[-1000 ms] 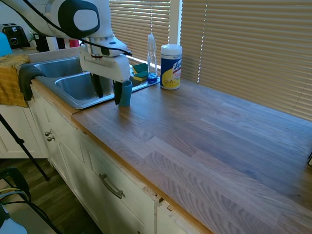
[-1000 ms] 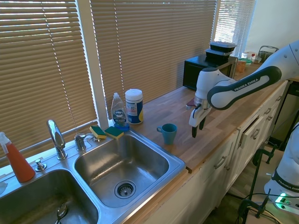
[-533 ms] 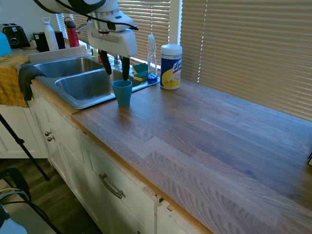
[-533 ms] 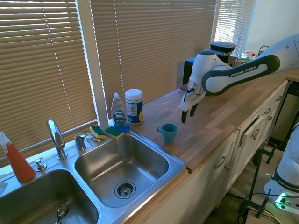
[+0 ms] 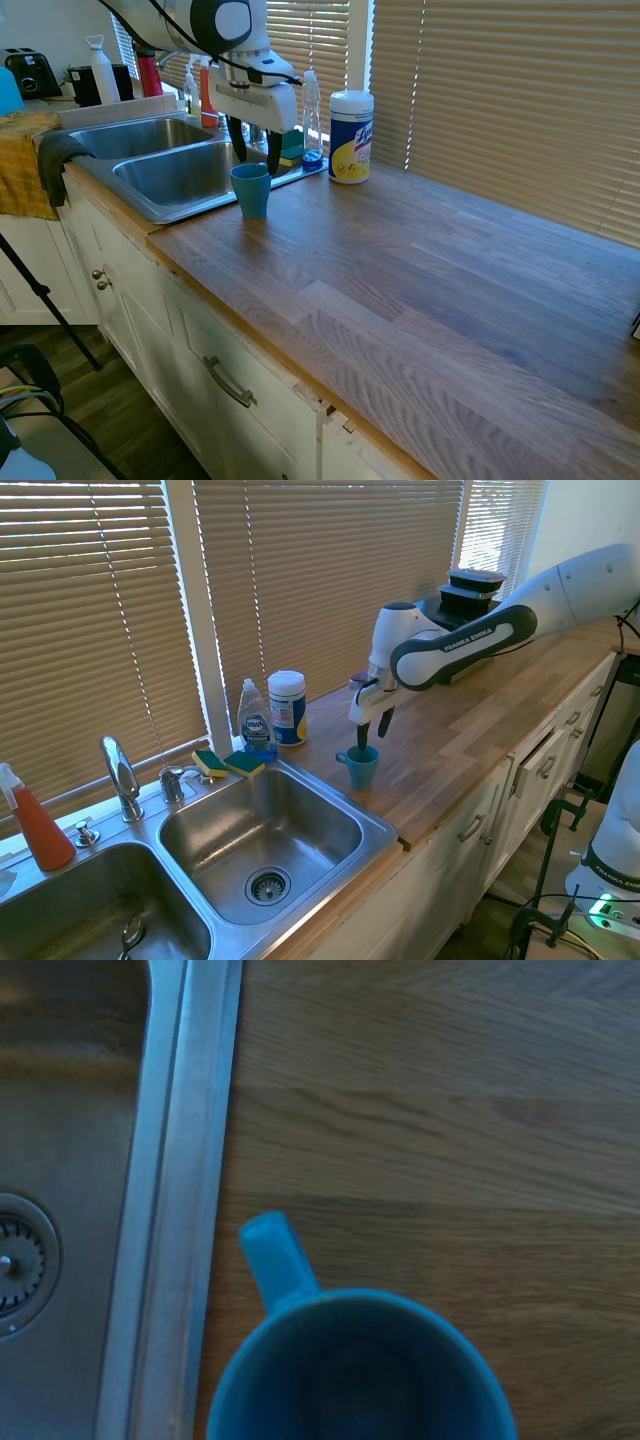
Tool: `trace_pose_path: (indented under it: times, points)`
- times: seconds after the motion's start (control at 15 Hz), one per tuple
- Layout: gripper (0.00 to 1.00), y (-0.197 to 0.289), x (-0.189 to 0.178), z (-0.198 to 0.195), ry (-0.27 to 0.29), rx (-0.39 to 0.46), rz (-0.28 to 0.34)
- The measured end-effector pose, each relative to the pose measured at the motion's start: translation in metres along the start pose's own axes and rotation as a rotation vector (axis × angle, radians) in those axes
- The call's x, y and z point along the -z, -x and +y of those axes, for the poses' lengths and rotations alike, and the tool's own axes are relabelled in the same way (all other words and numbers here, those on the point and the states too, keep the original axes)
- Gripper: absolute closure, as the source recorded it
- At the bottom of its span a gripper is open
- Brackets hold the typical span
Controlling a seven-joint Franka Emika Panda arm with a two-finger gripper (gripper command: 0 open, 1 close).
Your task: Put the mug in the sink
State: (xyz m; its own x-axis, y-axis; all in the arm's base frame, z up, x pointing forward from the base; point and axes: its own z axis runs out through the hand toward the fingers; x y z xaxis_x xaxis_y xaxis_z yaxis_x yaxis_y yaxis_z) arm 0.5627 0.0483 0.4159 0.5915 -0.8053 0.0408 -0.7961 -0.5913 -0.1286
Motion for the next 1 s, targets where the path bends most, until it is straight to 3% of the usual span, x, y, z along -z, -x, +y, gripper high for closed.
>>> trace_pose_path:
  times: [0.27, 0.33, 1.0]
  points:
    - [0.0, -0.012, -0.038, -0.003, 0.033, -0.025, -0.026]
    - [1.0, -0.015, -0.046, -0.003, 0.039, -0.029, -0.032]
    - [1.0, -0.018, -0.063, -0.005, 0.047, -0.049, -0.053]
